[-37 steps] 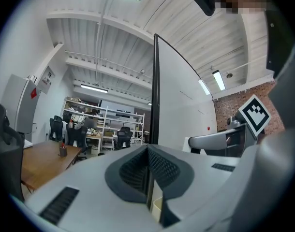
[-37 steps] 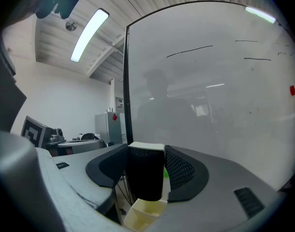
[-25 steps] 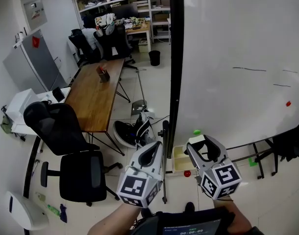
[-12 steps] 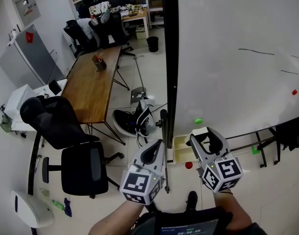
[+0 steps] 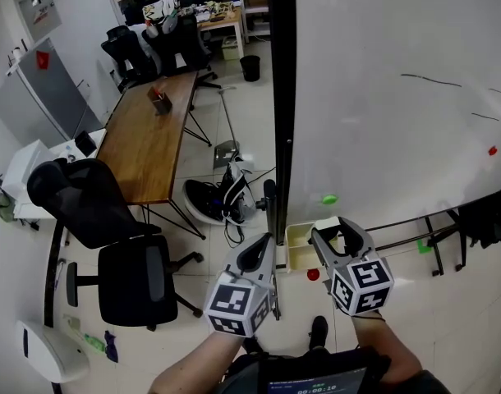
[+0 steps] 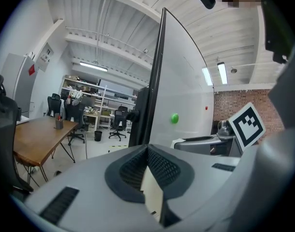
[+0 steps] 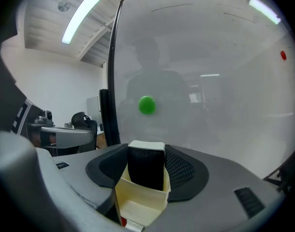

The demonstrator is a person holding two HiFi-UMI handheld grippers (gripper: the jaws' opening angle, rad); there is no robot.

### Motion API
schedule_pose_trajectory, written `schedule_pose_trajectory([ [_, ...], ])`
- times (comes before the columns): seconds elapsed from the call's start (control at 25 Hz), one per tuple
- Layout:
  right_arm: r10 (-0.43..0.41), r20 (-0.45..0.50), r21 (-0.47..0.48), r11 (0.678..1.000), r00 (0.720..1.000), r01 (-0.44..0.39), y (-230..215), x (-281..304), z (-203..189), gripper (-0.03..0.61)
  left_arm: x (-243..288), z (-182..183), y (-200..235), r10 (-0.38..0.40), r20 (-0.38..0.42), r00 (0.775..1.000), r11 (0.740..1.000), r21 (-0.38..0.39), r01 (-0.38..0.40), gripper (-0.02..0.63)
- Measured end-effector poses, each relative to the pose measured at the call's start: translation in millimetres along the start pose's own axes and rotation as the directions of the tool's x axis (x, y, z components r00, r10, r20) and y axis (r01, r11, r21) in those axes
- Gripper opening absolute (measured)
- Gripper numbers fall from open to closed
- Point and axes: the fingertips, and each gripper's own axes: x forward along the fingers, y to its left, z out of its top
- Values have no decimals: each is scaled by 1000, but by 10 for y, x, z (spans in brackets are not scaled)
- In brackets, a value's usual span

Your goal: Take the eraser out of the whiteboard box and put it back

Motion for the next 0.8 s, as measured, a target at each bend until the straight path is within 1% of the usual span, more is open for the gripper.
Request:
schedule_pose_trajectory([
  [0.32,-5,-129,7,1000,992,6,-34,148,-312,275,94,-221,129,17,-46,999,1000,-13,-18,19],
  [0.48,-2,-193,14,1000,981,5,-37,162,-385,275,91,-227,146,22,-57,998,1000,-15,-23,20],
  [0.68,2,-251,-21,1000,968,-8,9,147,-415,273,57,-193,161,26,-56,998,1000,-16,-27,20],
  [0.8,12,-311,-46,999,950,-28,50,176,-462,275,70,-185,125,17,-57,998,1000,-10,-17,20],
])
